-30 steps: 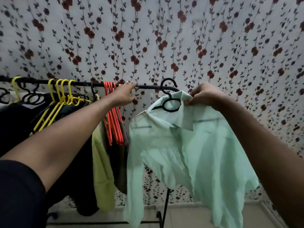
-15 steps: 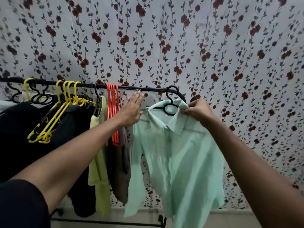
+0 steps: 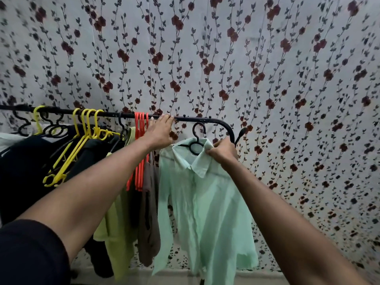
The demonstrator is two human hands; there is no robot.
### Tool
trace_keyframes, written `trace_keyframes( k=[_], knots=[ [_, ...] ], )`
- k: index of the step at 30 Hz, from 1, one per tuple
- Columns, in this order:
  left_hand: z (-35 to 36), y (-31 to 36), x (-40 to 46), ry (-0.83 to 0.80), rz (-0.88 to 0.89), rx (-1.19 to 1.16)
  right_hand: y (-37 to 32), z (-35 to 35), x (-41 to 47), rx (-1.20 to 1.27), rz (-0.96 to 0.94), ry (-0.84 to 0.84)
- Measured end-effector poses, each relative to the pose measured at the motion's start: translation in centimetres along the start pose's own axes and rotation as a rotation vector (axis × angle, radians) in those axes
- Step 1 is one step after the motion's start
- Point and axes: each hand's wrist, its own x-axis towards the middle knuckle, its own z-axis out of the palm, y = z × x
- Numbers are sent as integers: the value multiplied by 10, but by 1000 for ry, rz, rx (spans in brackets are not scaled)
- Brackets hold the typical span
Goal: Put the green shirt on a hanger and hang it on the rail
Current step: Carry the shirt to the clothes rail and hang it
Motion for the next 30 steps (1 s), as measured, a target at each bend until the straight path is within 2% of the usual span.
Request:
trace_keyframes(
  k=[6, 18, 24, 30],
  knots=[
    [9, -2, -1, 65, -6, -18, -19, 23, 22, -54, 48, 29],
    [9, -4, -6, 36, -1, -30, -64, 19, 32, -97, -32, 105],
    [7, 2, -6, -11, -15, -20, -63, 4, 22, -116, -106, 30],
    [-3, 5, -4, -86, -16, -44, -41, 9, 10, -106, -98, -22]
  ],
)
